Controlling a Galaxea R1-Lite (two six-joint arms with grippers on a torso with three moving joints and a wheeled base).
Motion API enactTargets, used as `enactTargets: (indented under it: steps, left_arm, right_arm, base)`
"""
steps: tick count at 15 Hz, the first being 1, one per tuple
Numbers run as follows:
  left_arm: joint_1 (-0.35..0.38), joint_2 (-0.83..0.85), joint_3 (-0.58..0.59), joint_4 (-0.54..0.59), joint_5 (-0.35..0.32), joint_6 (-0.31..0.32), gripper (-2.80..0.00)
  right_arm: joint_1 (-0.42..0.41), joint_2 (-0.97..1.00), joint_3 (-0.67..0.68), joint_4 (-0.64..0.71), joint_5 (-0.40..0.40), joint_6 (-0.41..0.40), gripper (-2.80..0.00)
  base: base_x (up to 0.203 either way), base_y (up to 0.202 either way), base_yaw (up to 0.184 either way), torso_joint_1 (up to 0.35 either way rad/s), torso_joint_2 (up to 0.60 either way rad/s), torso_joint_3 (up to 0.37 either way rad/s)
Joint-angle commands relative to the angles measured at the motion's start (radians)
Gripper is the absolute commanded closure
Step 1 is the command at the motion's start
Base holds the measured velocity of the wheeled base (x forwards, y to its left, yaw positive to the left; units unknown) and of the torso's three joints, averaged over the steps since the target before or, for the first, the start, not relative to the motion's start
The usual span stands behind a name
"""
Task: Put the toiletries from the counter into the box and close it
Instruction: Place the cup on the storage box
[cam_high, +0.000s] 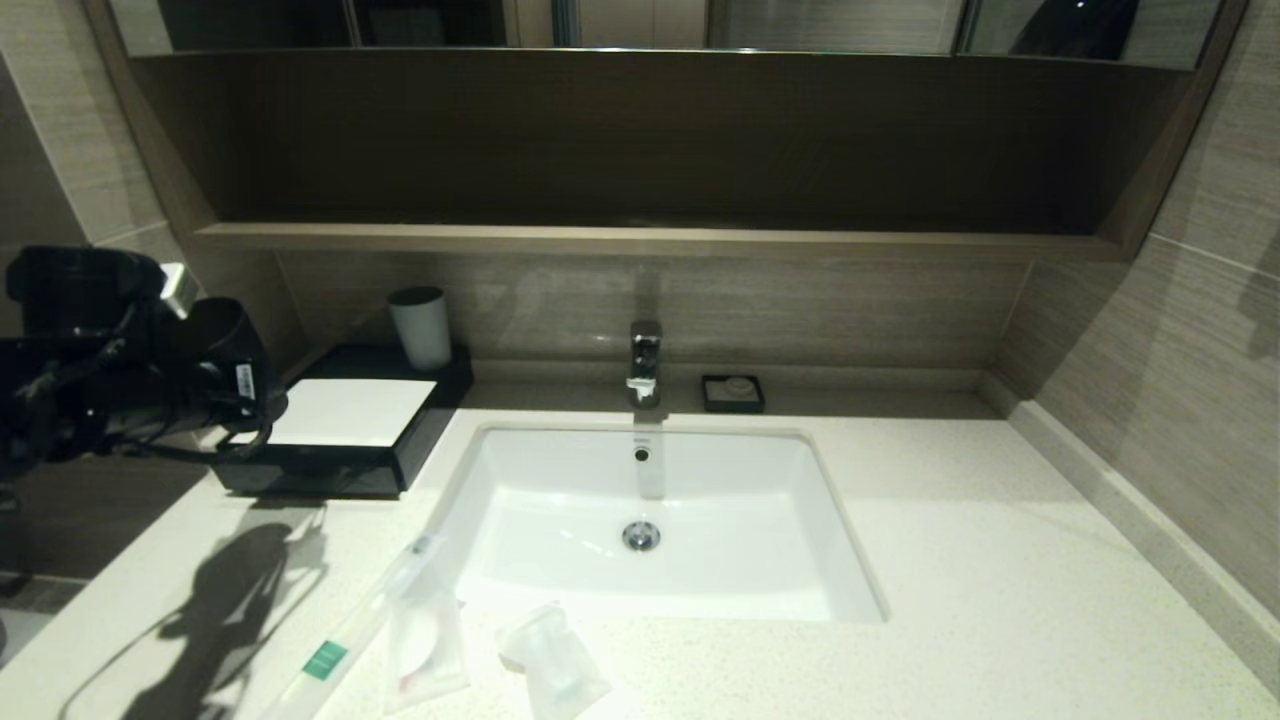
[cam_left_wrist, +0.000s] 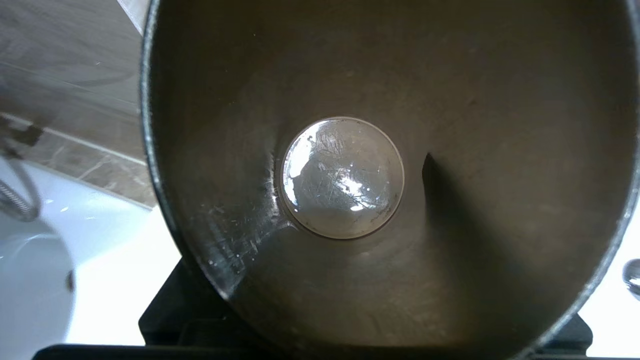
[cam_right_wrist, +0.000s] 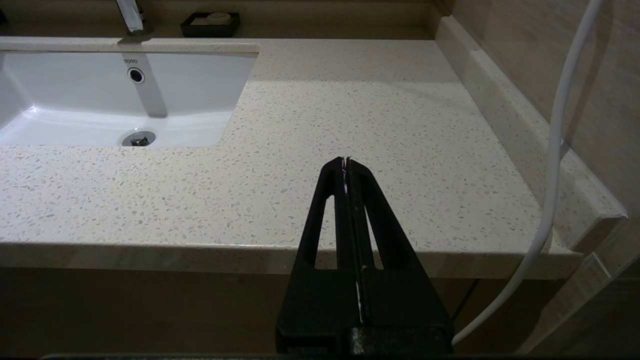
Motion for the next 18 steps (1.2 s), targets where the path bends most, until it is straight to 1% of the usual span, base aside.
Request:
enactTargets:
  steps: [1, 3, 6, 14, 18]
  left_arm:
    - [0.030, 0.096, -0.093, 0.045, 0.003, 0.005, 0.00]
    - [0.056, 0.147, -0.146, 0.064, 0.003, 0.006, 0.00]
    - [0.076, 0.209, -0.193, 0.066, 0.003, 0.007, 0.00]
    - [0.076, 0.289, -0.246, 0.055, -0.003, -0.002, 0.00]
    - [0.070, 0.297, -0.277, 0.060, -0.003, -0.002, 0.00]
  right_arm:
    - [0.000, 0.000, 0.002, 0.000, 0.000, -0.001, 0.00]
    - [0.000, 0.000, 0.002, 0.000, 0.000, -0.001, 0.00]
    - [0.000, 0.000, 0.002, 0.000, 0.000, -0.001, 0.00]
    - [0.000, 0.000, 0.002, 0.000, 0.000, -0.001, 0.00]
    - [0.000, 0.000, 0.002, 0.000, 0.000, 0.001, 0.00]
  base:
    - [0.000, 0.000, 0.000, 0.000, 0.00, 0.000]
    - [0.000, 0.000, 0.000, 0.000, 0.00, 0.000]
    - [0.000, 0.000, 0.000, 0.000, 0.00, 0.000]
    - [0.000, 0.000, 0.000, 0.000, 0.00, 0.000]
    - [0.000, 0.000, 0.000, 0.000, 0.00, 0.000]
